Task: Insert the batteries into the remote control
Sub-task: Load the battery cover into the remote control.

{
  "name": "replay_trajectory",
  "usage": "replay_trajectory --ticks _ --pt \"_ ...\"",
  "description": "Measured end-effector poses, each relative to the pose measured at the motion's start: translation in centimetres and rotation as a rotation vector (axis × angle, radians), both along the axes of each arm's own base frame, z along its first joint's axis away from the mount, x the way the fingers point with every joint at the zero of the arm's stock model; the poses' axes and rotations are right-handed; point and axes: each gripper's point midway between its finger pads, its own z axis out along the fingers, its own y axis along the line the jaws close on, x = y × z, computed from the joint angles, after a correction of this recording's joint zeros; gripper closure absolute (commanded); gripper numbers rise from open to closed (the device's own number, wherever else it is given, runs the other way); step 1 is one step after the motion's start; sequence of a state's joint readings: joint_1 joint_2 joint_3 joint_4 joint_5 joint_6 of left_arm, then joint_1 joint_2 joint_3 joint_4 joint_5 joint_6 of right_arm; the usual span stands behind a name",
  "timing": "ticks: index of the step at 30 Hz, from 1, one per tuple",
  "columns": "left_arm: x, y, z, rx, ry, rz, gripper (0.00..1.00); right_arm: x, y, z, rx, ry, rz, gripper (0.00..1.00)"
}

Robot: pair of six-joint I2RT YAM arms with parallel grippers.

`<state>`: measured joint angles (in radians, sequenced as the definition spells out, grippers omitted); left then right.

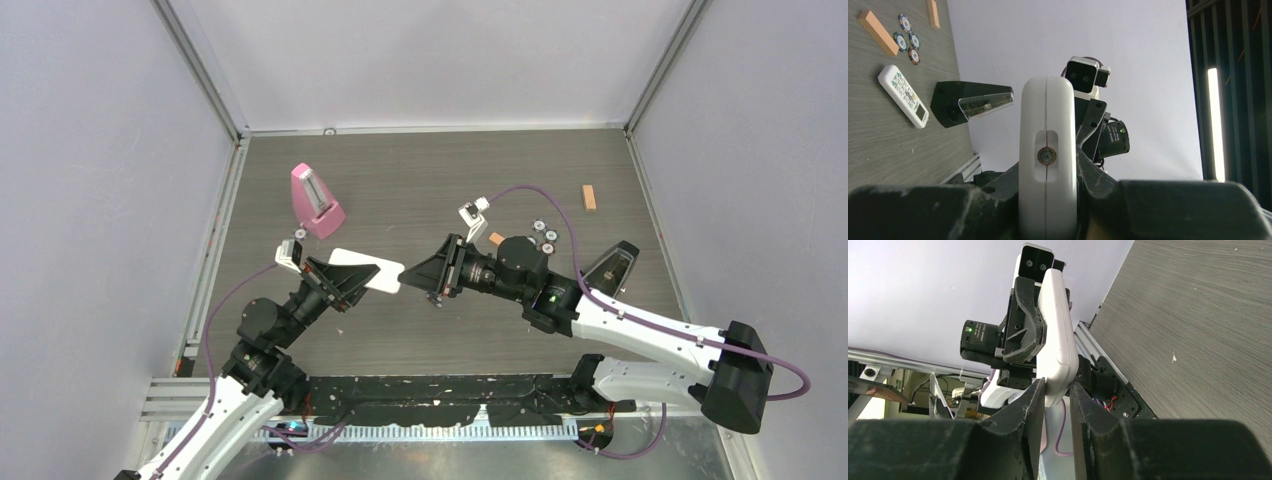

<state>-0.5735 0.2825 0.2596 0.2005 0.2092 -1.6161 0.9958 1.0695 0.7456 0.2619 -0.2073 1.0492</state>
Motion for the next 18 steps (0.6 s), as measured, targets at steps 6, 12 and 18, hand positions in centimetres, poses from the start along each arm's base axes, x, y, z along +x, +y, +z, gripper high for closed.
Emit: replay_trajectory --ticks 6,12,18 --pt "0.5 0.1 -0.6 0.012 0.022 0.017 1.00 0.5 0.4 -0.9 -0.016 0.020 -0.010 0.71" --pt "1.0 0.4 -1.0 0.020 0.040 0.044 1.00 1.0 0.9 -1.4 -0.014 0.050 -0.019 0.73" --pt "1.7 0.6 -1.4 0.031 0.053 0.074 1.00 1.8 1.4 -1.9 -0.015 0.070 -0.039 0.78"
